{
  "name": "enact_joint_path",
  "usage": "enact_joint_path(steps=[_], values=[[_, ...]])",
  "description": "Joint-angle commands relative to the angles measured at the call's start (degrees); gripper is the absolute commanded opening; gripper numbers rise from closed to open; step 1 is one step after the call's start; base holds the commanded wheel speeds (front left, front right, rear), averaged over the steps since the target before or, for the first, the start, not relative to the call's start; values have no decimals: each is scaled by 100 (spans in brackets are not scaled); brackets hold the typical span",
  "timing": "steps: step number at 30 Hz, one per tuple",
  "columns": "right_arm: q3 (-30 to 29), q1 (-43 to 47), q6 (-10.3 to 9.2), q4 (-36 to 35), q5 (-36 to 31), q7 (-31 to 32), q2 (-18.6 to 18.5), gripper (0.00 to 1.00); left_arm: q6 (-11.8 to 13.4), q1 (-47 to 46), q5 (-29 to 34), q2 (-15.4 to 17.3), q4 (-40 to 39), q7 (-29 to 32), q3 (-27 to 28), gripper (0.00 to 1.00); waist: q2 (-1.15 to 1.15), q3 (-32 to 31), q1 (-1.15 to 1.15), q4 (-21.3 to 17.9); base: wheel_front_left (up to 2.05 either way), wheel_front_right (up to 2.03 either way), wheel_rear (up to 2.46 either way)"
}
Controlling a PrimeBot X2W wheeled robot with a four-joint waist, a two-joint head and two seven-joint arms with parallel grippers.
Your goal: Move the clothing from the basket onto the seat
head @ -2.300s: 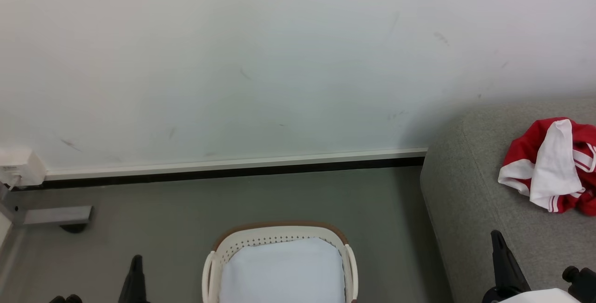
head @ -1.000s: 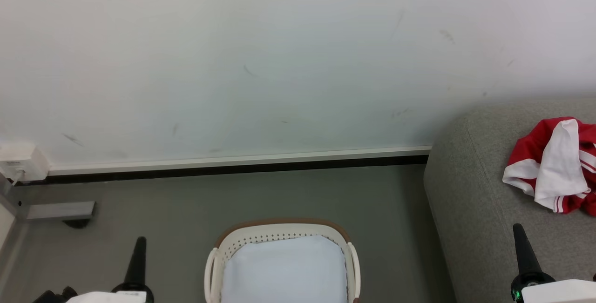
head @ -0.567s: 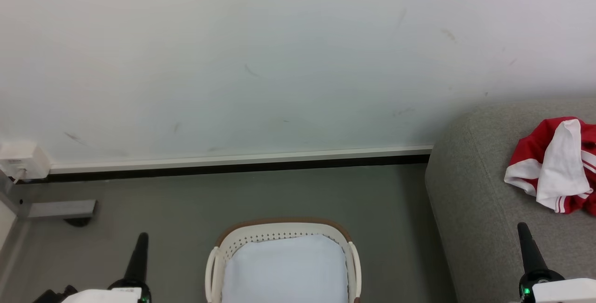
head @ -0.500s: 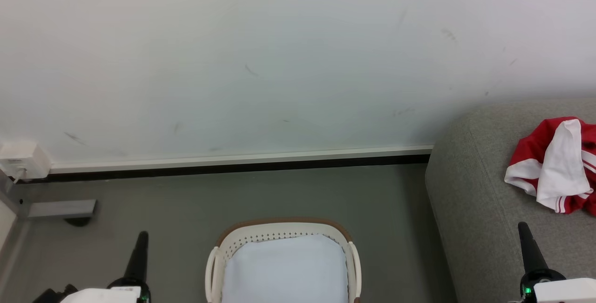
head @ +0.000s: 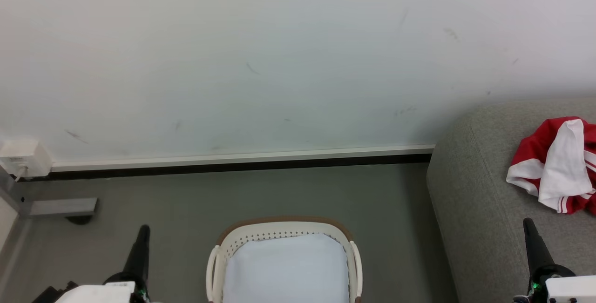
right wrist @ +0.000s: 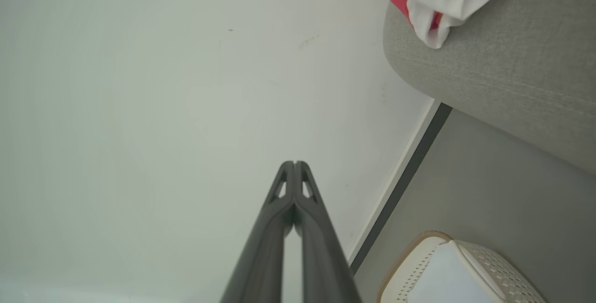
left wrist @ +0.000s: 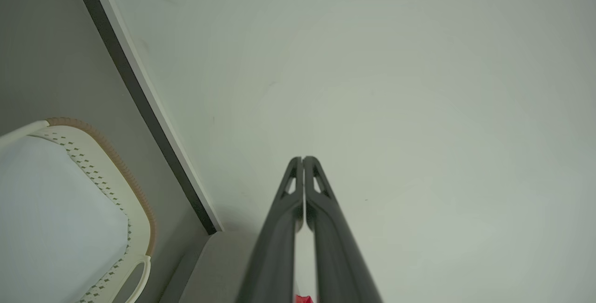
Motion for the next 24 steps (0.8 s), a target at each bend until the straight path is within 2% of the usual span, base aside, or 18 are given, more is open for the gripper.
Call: enact_joint_path(steps=[1, 24], values=[[-40, -58, -9, -51, 149, 26, 1, 0, -25, -65, -121, 49, -45, 47, -3, 0, 0, 2, 0, 3, 0, 0, 0], [-235, -93, -12, -78, 953, 279, 26, 0, -38, -121, -1030, 58, -128, 288, -21, 0, 0, 34, 0, 40, 0, 0, 0]])
